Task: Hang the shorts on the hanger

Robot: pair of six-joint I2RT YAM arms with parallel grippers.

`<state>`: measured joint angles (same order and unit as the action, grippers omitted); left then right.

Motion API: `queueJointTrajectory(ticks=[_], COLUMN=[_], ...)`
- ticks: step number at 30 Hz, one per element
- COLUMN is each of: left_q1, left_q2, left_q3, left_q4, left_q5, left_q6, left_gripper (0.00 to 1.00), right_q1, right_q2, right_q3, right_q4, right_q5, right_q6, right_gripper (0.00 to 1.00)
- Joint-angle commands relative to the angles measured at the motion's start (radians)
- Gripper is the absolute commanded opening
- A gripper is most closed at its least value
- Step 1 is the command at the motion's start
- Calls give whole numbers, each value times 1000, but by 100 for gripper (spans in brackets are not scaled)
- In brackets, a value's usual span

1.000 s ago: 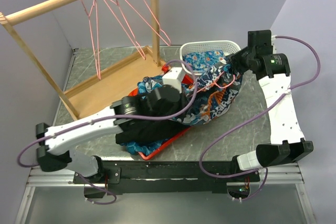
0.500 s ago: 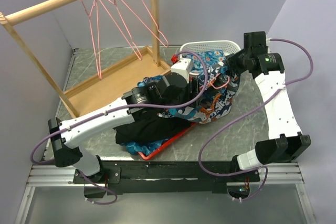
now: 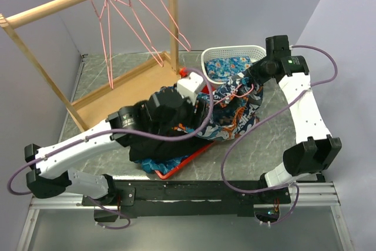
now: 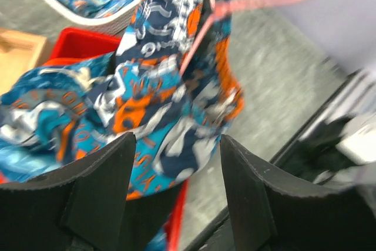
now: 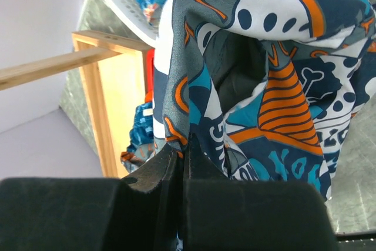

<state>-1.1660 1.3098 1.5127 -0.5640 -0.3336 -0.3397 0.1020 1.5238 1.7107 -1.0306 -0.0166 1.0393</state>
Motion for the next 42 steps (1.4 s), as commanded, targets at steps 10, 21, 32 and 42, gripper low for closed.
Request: queueJointTrajectory(ticks=[10,21,32,42], left_q1=[-107,-78,-21,-11], left_q2=[51,85,3,-85], left_q3=[-207,-347,-502,-427], left_q4=[87,506,811,701], left_q5=[-232,-311,-154,-58], left_q6=[283,487,508,377], left_gripper=[69,74,16,1], right_q1=[-2,1,-1,-1], right_q2=[35,18,-30,-154], right_q3=[20,-6,-8,-43], right_q4=[-14,-25,-22,85], right_q5=[-57,-111,-163,-226], right_q6=[-27,-36,-61,-128], right_gripper=[0,0,0,39])
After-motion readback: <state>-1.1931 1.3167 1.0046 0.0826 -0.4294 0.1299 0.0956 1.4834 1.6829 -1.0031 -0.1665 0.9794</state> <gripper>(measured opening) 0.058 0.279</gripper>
